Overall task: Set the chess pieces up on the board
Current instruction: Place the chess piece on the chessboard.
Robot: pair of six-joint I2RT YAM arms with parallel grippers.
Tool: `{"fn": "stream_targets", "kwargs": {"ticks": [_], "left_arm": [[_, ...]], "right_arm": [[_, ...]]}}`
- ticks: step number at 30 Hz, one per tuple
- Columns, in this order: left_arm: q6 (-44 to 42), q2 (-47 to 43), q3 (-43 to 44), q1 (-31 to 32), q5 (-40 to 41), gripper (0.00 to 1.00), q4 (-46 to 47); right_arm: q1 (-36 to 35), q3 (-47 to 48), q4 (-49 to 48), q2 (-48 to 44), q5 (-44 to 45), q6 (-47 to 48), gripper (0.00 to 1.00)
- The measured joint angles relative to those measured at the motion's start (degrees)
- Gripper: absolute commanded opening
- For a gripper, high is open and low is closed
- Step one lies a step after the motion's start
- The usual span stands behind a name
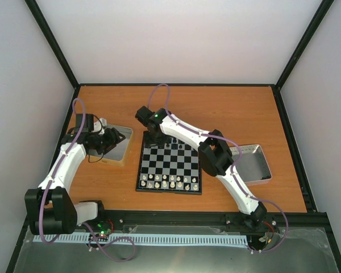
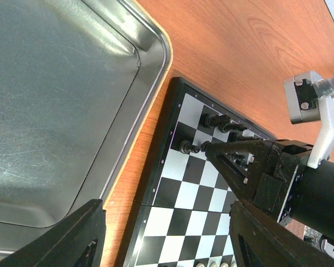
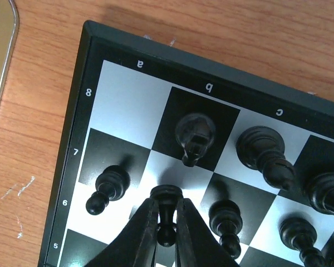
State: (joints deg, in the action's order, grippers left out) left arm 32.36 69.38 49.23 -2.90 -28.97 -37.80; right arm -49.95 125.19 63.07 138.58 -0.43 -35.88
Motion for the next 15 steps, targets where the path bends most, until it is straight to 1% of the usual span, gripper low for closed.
{"fn": "stream_targets", "kwargs": {"ticks": [4, 9, 15], "left_arm": [[0.0, 0.0, 0.0, 0.0, 0.0, 0.61, 0.0], [0.0, 0.0, 0.0, 0.0, 0.0, 0.61, 0.0], [0.0, 0.4, 0.0, 0.0, 0.0, 0.61, 0.0]], "right_arm": [[0.0, 0.2, 0.0, 0.0, 0.1, -0.1, 0.17], [0.0, 0.6, 0.2, 0.0, 0.2, -0.2, 0.17], [0.1, 0.8, 0.2, 0.0, 0.2, -0.1, 0.21]]}}
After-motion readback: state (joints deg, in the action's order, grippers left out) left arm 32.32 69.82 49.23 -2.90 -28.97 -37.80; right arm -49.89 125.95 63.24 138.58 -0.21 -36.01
